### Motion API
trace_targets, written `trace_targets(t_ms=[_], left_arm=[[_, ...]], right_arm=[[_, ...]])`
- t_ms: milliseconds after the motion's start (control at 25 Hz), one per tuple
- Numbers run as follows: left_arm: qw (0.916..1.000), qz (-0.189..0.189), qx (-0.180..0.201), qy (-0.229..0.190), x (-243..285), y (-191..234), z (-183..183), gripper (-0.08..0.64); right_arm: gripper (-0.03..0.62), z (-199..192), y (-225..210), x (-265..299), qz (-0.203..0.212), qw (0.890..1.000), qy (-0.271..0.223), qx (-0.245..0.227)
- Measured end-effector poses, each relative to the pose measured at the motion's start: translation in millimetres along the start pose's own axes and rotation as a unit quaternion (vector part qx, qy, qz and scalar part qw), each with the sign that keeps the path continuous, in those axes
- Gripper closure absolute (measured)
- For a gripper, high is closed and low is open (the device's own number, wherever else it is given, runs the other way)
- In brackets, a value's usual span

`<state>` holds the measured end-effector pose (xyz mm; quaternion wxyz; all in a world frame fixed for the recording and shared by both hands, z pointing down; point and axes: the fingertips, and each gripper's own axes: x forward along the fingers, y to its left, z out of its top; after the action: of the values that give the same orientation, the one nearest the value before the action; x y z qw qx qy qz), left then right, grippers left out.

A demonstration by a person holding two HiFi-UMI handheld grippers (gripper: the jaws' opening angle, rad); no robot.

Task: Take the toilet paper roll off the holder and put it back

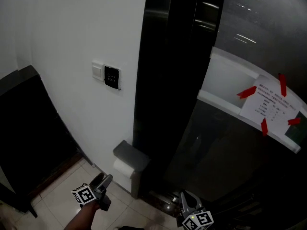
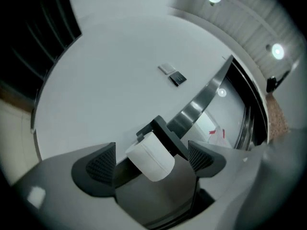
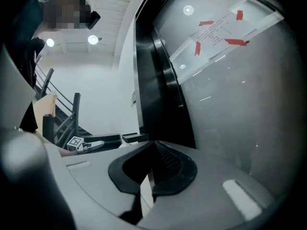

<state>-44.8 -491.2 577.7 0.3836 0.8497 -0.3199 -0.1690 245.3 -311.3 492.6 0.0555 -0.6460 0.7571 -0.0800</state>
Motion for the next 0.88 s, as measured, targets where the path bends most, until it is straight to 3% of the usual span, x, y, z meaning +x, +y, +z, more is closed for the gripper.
trace_targets(t_ms=[120,240,440,560,680,760,800,880], left_arm=[[0.9978,0.015,0.064,-0.01,-15,-15,18,0.106],[0.989,0.046,0.139,-0.017,-33,-21,32,0.112],[0.9565,0.103,0.272,-0.019,-60,-40,44,0.172],[0.9428,0.099,0.317,-0.029,-66,-58,49,0.221],[0.934,0.087,0.346,-0.028,-65,-79,47,0.319],[0.9293,0.075,0.36,-0.029,-65,-92,45,0.512],[0.9275,0.066,0.367,-0.029,-65,-98,43,0.56],[0.9267,0.047,0.372,-0.024,-65,-108,39,0.56]], right_arm=[[0.578,-2,16,14,0.031,1.0,0.005,-0.001],[0.578,-2,33,29,0.061,0.998,0.008,-0.004],[0.578,-5,56,44,0.094,0.995,0.015,-0.009],[0.578,-7,68,51,0.108,0.994,0.017,-0.011],[0.578,-8,81,58,0.12,0.993,0.017,-0.014],[0.578,-7,90,61,0.127,0.992,0.016,-0.016],[0.578,-8,94,62,0.13,0.991,0.015,-0.016],[0.578,-9,101,64,0.136,0.991,0.014,-0.017]])
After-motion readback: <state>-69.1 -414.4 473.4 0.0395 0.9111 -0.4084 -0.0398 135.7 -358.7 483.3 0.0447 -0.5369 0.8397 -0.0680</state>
